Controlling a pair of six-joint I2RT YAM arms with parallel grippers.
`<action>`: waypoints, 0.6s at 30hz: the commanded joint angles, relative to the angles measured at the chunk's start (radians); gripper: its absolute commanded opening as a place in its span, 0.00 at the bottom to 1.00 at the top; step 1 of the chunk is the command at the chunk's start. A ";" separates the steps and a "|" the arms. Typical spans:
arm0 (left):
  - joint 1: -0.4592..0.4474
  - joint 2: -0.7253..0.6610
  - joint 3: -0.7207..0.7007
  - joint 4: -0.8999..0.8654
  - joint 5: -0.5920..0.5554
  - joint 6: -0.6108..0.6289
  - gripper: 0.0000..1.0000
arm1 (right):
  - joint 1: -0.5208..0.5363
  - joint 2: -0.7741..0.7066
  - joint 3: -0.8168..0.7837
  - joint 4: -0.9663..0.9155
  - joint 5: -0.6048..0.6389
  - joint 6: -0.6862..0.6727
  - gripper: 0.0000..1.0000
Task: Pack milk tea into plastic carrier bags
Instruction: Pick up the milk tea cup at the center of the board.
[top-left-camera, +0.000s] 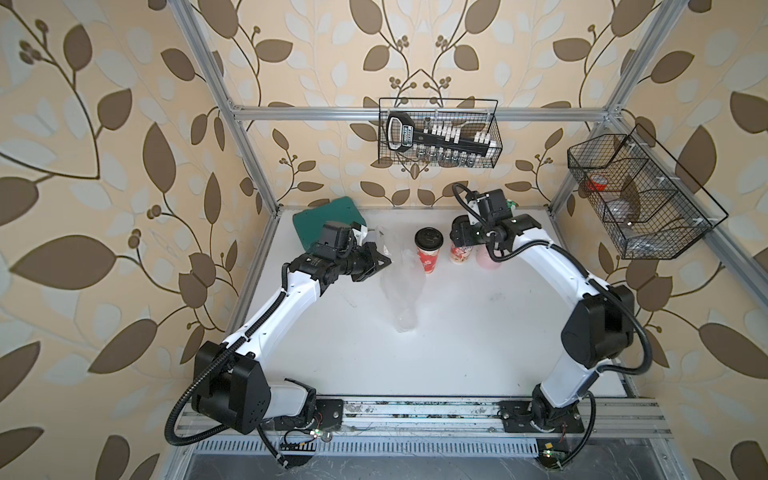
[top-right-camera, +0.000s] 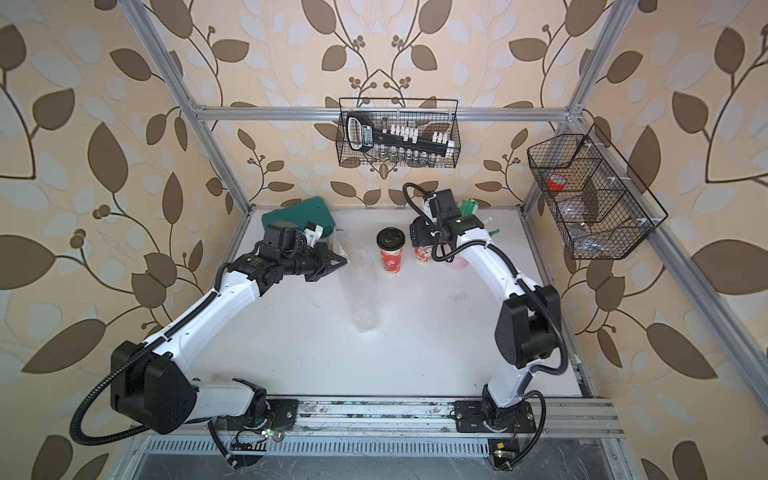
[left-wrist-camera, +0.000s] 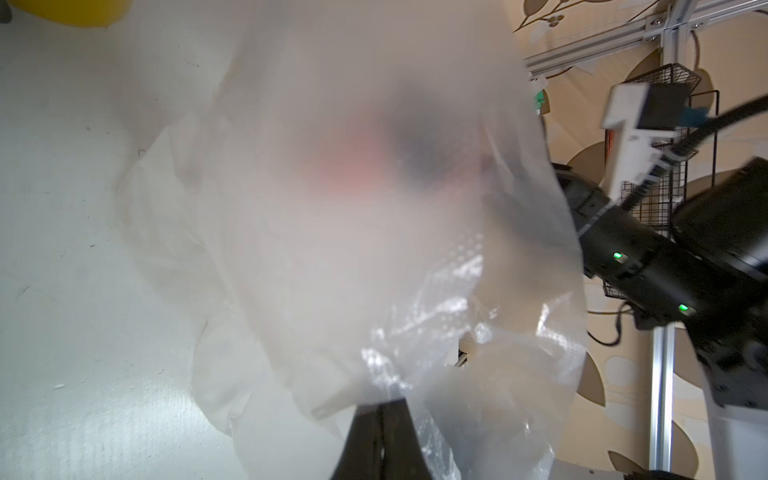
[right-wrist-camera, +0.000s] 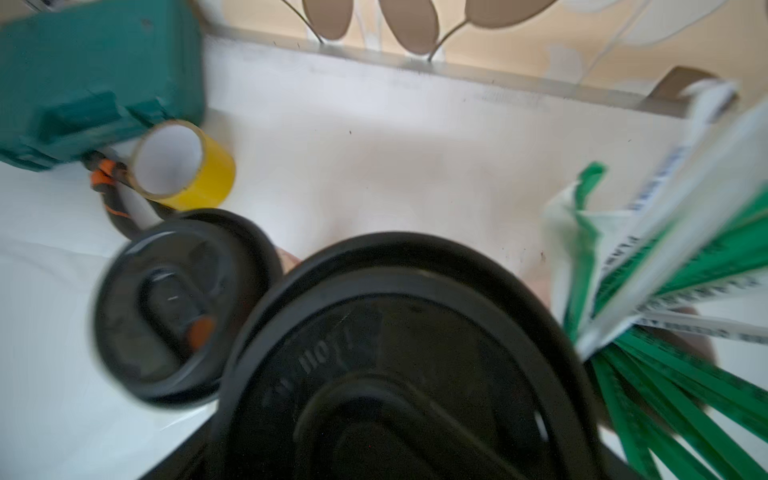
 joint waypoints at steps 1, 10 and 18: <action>0.011 -0.018 0.013 0.021 0.016 0.002 0.00 | 0.038 -0.145 0.011 -0.040 0.002 0.027 0.82; 0.011 -0.009 0.015 0.038 0.026 0.000 0.00 | 0.267 -0.332 0.106 -0.029 -0.097 0.000 0.81; 0.011 -0.012 0.018 0.046 0.025 -0.009 0.00 | 0.519 -0.331 0.082 0.024 -0.184 -0.050 0.80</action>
